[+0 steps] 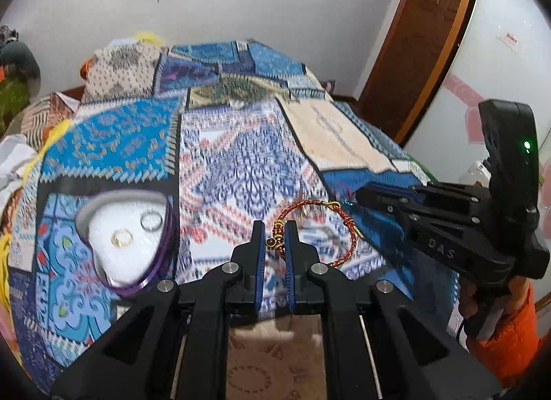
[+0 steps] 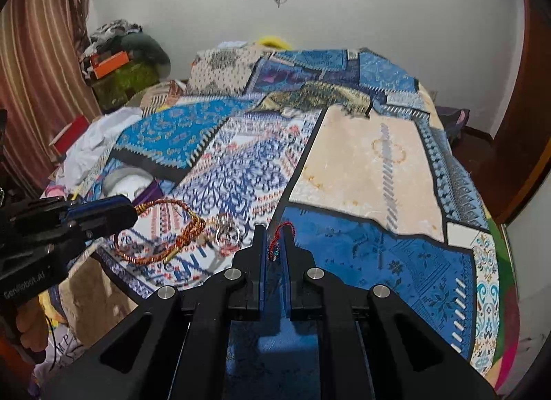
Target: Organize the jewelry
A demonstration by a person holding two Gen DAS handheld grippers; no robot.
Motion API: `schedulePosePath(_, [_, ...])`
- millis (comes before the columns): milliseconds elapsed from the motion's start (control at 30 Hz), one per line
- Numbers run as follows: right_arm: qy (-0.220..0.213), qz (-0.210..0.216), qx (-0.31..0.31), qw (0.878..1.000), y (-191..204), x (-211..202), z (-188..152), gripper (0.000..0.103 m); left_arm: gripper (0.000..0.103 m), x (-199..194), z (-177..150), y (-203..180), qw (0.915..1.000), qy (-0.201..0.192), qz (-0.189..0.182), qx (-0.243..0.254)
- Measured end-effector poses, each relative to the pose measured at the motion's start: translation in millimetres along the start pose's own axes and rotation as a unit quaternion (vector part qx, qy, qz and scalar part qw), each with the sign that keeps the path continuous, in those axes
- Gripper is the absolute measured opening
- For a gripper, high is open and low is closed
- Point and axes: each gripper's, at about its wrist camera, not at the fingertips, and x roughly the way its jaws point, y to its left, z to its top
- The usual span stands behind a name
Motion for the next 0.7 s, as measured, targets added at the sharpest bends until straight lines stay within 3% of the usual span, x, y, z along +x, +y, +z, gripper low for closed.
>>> schedulePosePath(167, [0.030, 0.006, 0.010, 0.999, -0.9, 6.6, -5.0, 0.009, 0.009, 0.7, -12.0, 4.3, 0.9998, 0.017, 0.005, -0.002])
schedulePosePath(333, [0.012, 0.003, 0.004, 1.000, 3.2, -5.3, -2.8, 0.027, 0.009, -4.1, -19.6, 11.6, 0.9997, 0.022, 0.012, -0.004])
schedulePosePath(700, [-0.003, 0.047, -0.028, 0.998, 38.5, 3.2, 14.7, 0.028, 0.009, -26.3, -25.1, 41.4, 0.9978, -0.009, 0.056, -0.033])
